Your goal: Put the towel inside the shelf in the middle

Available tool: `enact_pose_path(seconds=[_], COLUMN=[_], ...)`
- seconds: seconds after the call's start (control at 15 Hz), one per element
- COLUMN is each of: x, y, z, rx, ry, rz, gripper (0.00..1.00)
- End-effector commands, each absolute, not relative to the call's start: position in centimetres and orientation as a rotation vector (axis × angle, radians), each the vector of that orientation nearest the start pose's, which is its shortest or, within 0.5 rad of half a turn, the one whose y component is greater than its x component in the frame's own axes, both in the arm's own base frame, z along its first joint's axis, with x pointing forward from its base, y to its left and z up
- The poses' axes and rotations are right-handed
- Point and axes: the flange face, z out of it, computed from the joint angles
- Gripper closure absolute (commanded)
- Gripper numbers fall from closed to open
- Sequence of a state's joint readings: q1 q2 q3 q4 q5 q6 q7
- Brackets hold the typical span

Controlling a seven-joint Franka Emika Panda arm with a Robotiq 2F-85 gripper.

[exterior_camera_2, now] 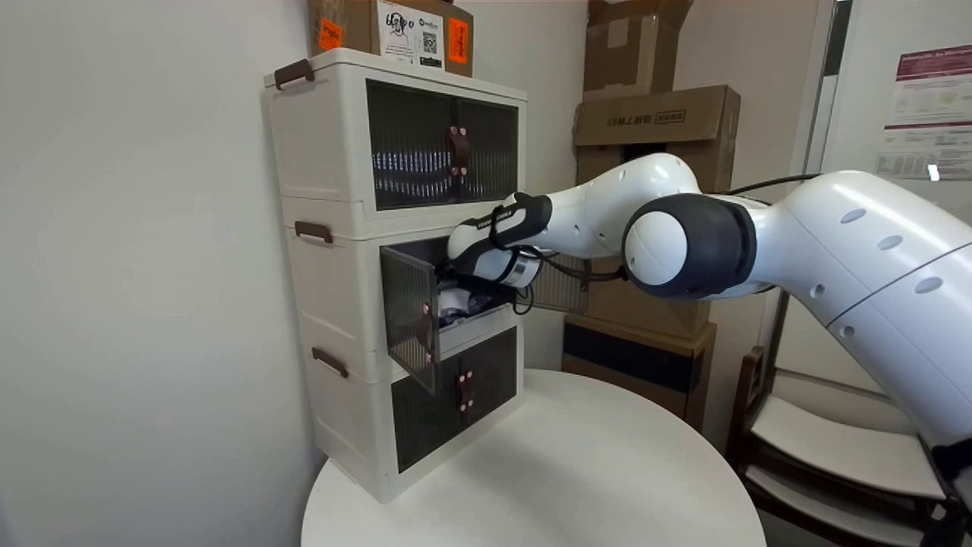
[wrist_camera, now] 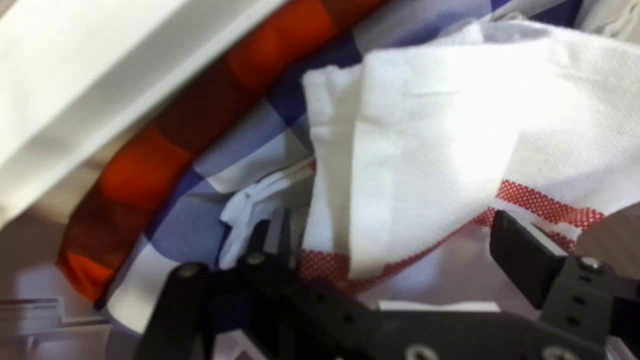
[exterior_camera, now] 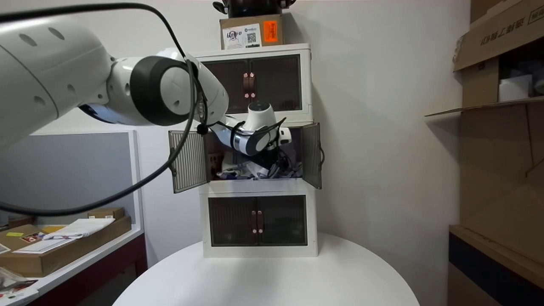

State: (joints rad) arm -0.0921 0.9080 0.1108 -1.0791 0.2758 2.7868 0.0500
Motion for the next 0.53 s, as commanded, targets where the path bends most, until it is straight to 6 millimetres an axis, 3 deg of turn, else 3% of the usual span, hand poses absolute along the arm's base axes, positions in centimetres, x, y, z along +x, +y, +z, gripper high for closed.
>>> enact_pose_path(seconds=[0.0, 0.2, 0.4, 0.47], x=[82.1, 82.0, 81.7, 81.9], y=[-3.4, -3.2, -1.3, -2.0], z=[37.1, 37.3, 38.6, 37.0], rx=[-2.610, -2.616, -2.557, -2.601], ry=[0.435, 0.384, 0.205, 0.294], rz=[-1.096, -1.118, -0.976, -1.031], gripper=[0.00, 0.00, 0.00, 0.00])
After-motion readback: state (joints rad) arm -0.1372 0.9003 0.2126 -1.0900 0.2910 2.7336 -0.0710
